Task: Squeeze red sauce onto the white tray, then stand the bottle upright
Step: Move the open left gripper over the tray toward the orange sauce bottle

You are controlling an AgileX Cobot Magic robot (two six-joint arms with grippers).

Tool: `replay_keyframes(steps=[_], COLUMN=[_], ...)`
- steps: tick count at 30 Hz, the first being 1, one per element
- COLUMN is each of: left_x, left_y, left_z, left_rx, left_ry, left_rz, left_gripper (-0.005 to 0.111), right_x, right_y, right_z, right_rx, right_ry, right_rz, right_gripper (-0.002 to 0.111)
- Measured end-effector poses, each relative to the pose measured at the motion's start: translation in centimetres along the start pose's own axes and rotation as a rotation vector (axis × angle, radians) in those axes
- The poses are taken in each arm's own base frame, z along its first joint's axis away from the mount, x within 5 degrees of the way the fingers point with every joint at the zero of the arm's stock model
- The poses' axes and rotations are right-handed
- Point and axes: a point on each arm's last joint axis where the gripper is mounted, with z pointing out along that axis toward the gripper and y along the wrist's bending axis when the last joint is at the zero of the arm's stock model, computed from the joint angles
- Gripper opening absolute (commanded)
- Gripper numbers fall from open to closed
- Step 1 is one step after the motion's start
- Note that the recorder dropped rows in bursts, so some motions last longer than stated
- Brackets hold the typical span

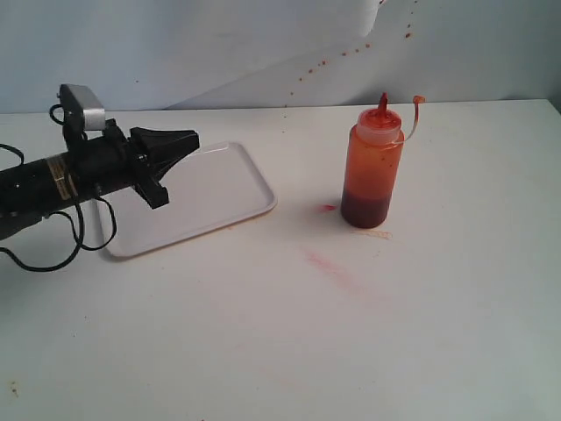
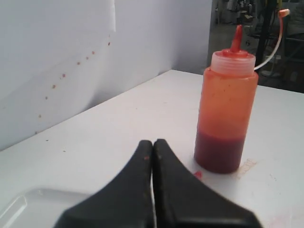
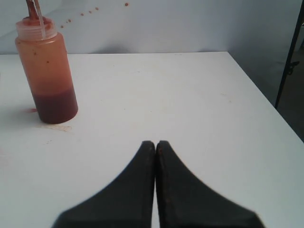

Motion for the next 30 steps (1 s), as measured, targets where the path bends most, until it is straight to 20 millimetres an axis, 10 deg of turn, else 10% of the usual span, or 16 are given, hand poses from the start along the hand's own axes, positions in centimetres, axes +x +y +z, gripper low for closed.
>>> replay_keyframes(steps=[12,15,19,30], left_x=[1.8,1.8,1.7,1.5], left_y=[-2.9,-3.4,-3.6,-3.5], left_z=[3.6,4.0,4.2,4.5], left_rx=[0.148,0.162,0.159,0.130], left_ry=[0.037,0.036,0.029,0.013], left_rz=[0.000,0.003,-0.001,-0.070], left_gripper=[0.009,0.035,0.105,0.104], right_x=[0.0,0.0,0.0,0.0], right_y=[0.0,0.0,0.0,0.0], right_z=[0.0,0.0,0.0,0.0], right_rx=[0.000,0.000,0.000,0.000], right_ry=[0.000,0.000,0.000,0.000], right_rz=[0.000,0.000,0.000,0.000], right_gripper=[0.000,0.000,0.000,0.000])
